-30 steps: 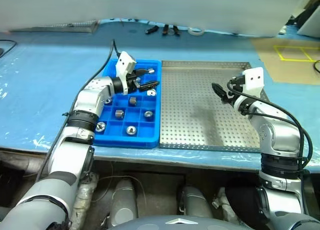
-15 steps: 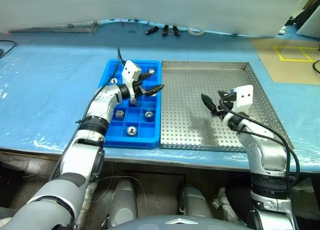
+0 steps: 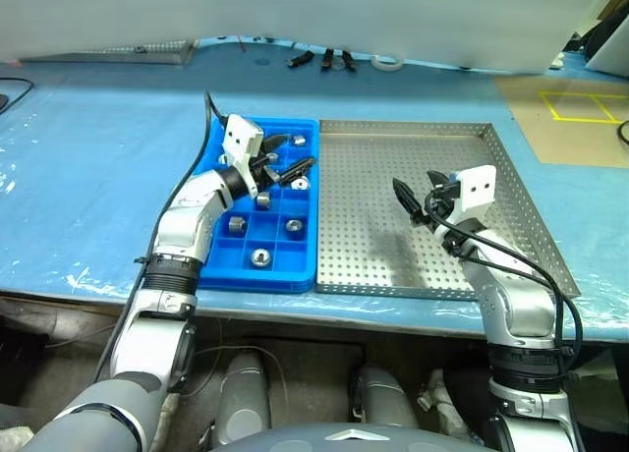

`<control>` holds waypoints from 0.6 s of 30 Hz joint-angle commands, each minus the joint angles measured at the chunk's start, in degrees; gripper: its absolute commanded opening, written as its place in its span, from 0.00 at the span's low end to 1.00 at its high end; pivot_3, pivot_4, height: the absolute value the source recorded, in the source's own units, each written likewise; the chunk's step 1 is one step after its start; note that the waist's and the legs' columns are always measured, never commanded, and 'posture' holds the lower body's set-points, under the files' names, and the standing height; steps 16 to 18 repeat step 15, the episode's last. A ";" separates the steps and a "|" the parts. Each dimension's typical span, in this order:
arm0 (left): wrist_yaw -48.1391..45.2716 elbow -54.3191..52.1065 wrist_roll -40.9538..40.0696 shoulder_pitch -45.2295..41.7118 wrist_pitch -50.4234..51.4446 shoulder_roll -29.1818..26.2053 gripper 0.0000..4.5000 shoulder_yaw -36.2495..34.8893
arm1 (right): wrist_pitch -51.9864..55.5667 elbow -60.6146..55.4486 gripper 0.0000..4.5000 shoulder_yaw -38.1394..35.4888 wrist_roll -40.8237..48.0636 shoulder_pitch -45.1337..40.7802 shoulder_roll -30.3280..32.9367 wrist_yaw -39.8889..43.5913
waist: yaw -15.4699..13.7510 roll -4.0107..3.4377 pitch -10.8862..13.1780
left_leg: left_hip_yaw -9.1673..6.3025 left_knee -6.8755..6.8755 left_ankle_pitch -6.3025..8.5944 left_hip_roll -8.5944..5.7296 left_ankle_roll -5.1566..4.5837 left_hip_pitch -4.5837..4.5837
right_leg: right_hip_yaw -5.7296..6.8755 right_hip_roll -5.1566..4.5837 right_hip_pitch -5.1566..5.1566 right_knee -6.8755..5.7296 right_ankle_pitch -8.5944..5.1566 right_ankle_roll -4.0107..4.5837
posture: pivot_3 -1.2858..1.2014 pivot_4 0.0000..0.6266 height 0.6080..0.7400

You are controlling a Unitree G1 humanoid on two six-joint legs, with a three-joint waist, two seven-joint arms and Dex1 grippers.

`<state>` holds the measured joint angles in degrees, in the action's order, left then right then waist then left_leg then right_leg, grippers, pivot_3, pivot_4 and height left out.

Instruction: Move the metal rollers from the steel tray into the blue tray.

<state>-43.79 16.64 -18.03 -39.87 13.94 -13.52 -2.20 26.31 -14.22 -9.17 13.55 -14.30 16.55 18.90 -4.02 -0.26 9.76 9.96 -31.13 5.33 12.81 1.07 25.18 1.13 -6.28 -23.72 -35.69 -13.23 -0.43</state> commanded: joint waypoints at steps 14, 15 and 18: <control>2.34 -7.13 -0.29 3.89 2.29 -3.24 0.96 0.19 | 2.73 -0.52 0.83 1.98 -0.07 -2.82 0.78 -1.36 | -0.07 -0.01 0.00 | 0.00 0.08 -0.01 0.00 0.02 0.01 | -0.01 0.01 -0.04 0.03 0.00 -0.01 | 0.47 0.24 1.00; 2.31 -7.18 -0.46 3.84 2.44 -3.32 0.96 0.10 | 2.76 -0.51 0.83 1.93 0.05 -2.90 0.88 -1.20 | -0.07 -0.01 0.00 | 0.00 0.07 -0.01 0.00 0.02 0.02 | -0.01 0.01 -0.04 0.03 0.00 -0.02 | 0.47 0.24 1.00; 2.31 -7.18 -0.46 3.84 2.44 -3.32 0.96 0.10 | 2.76 -0.51 0.83 1.93 0.05 -2.90 0.88 -1.20 | -0.07 -0.01 0.00 | 0.00 0.07 -0.01 0.00 0.02 0.02 | -0.01 0.01 -0.04 0.03 0.00 -0.02 | 0.47 0.24 1.00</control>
